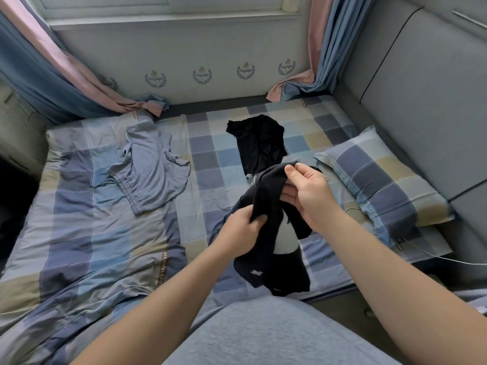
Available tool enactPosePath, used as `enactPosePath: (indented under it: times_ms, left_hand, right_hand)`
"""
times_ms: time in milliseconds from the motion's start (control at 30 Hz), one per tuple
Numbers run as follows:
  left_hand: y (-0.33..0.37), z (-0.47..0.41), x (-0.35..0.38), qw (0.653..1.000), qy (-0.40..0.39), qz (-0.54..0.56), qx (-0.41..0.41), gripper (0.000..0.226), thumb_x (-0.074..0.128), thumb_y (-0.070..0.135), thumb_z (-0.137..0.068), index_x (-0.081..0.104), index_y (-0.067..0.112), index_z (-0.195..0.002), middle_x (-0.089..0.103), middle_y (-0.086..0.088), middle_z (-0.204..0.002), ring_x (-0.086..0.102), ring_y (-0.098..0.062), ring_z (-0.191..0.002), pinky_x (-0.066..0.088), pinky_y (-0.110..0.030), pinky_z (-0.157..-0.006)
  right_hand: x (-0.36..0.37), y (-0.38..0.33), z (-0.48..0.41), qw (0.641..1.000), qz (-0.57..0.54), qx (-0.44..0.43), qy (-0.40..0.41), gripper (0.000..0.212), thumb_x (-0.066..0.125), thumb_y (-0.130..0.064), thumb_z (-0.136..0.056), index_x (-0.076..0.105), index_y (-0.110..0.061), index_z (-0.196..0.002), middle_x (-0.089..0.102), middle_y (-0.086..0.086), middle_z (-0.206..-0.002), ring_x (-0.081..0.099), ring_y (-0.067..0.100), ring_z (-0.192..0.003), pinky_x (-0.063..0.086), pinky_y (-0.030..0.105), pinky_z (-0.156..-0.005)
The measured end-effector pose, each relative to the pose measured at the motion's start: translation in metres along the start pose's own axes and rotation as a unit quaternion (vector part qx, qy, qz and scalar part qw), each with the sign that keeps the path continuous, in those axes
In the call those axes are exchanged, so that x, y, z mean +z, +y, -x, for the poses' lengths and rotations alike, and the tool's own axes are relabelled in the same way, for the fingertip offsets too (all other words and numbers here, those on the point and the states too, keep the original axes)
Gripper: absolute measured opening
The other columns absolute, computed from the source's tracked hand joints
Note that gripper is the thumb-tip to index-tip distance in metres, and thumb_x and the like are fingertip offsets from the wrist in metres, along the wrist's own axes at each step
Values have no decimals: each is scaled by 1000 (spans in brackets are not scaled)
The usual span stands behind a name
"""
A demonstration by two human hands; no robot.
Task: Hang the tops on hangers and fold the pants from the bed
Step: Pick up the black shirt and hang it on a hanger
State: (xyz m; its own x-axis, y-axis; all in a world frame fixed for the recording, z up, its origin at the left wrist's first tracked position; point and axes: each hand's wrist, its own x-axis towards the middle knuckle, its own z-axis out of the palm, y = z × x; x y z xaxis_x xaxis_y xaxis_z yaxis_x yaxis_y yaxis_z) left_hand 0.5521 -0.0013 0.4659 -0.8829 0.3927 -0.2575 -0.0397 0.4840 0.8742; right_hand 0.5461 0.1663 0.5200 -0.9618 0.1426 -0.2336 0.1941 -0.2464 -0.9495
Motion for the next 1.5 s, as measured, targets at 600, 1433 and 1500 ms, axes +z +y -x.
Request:
enactPosePath:
  times_ms: [600, 1433, 1500]
  left_hand:
    - [38, -20, -53, 898, 124, 398, -142, 21, 52, 25, -104, 72, 23, -101, 79, -3, -93, 75, -22, -89, 60, -37, -77]
    - [-37, -8, -22, 966, -144, 24, -214, 115, 85, 55, -70, 18, 24, -159, 41, -5, -152, 50, -20, -127, 49, -31, -91]
    - [-44, -10, -11, 971, -143, 62, -179, 87, 81, 48, -76, 42, 23, -149, 51, -2, -147, 55, -19, -127, 52, -39, -97]
  right_hand:
    - [2, 111, 37, 916, 327, 150, -177, 85, 78, -49, -76, 37, -27, -148, 53, -13, -139, 53, 11, -125, 47, 34, -103]
    - [-12, 34, -1, 989, -70, 113, 66, 19, 50, -20, -105, 66, -10, -103, 77, 4, -85, 74, 17, -74, 61, 33, -63]
    - [-10, 25, -1, 988, -103, 101, 61, 21, 49, -20, -106, 67, -11, -105, 77, 5, -88, 75, 17, -76, 61, 32, -63]
